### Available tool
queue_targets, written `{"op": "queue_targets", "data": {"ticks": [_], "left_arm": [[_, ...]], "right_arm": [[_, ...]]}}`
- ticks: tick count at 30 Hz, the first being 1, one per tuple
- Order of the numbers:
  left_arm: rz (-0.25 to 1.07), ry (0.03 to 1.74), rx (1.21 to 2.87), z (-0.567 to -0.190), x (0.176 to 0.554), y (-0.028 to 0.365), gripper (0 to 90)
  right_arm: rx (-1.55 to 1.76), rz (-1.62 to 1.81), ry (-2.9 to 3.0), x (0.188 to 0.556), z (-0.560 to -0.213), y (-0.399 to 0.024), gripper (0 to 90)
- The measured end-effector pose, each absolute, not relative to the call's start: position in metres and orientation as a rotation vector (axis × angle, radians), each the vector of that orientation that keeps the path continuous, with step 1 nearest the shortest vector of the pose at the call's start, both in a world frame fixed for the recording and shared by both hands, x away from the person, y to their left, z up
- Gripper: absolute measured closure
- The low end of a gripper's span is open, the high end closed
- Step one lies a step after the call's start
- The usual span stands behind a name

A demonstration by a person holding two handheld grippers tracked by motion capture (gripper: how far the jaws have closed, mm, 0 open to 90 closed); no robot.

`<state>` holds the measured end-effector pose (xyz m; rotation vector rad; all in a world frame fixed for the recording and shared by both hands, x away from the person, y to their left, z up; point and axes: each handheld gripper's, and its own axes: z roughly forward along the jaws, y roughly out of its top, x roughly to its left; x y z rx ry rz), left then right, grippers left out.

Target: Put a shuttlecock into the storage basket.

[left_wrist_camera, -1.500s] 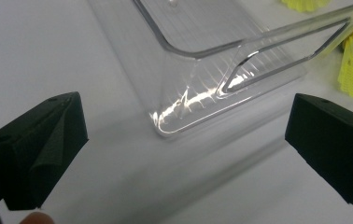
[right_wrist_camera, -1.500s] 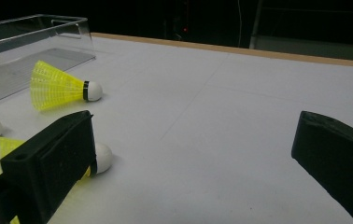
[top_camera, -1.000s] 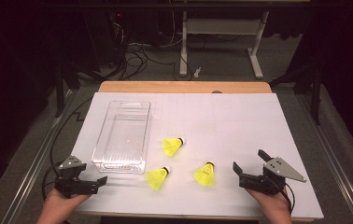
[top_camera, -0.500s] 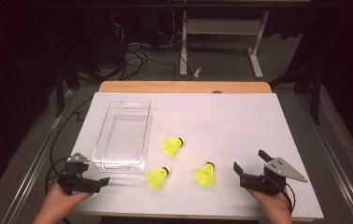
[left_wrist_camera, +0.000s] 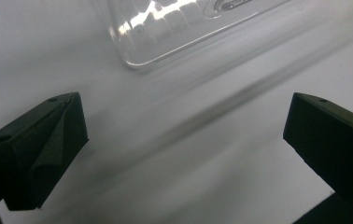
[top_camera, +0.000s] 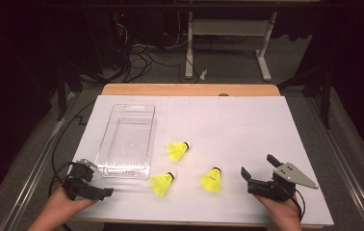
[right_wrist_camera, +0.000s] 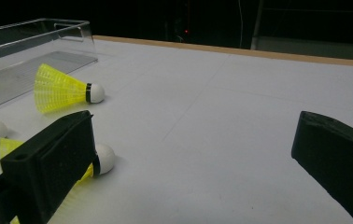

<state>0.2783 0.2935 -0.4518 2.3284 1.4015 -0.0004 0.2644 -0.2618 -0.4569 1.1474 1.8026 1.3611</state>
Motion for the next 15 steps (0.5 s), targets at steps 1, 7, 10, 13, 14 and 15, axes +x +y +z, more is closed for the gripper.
{"op": "queue_targets", "data": {"ticks": [1, 7, 10, 13, 14, 15], "left_arm": [[-0.010, 1.407, 2.320, -0.4514, 0.2788, 0.2947, 0.6], [-0.087, 1.430, 2.346, -0.4498, 0.2814, 0.2988, 0.7], [-0.118, 1.440, 2.352, -0.4485, 0.2820, 0.3002, 0.7], [-0.112, 1.430, 2.370, -0.4464, 0.2820, 0.3007, 1.3], [-0.116, 1.429, 2.379, -0.4462, 0.2823, 0.3007, 1.3], [-0.134, 1.432, 2.384, -0.4461, 0.2825, 0.3004, 1.3]], "right_arm": [[1.148, 1.360, 1.803, 0.2645, -0.4570, -0.2618, 0.2], [1.151, 1.360, 1.802, 0.2643, -0.4567, -0.2623, 0.2], [1.153, 1.363, 1.799, 0.2645, -0.4567, -0.2627, 0.2], [1.156, 1.364, 1.798, 0.2647, -0.4567, -0.2627, 0.2], [1.155, 1.365, 1.799, 0.2647, -0.4567, -0.2626, 0.2], [1.152, 1.364, 1.800, 0.2648, -0.4567, -0.2626, 0.2]]}}
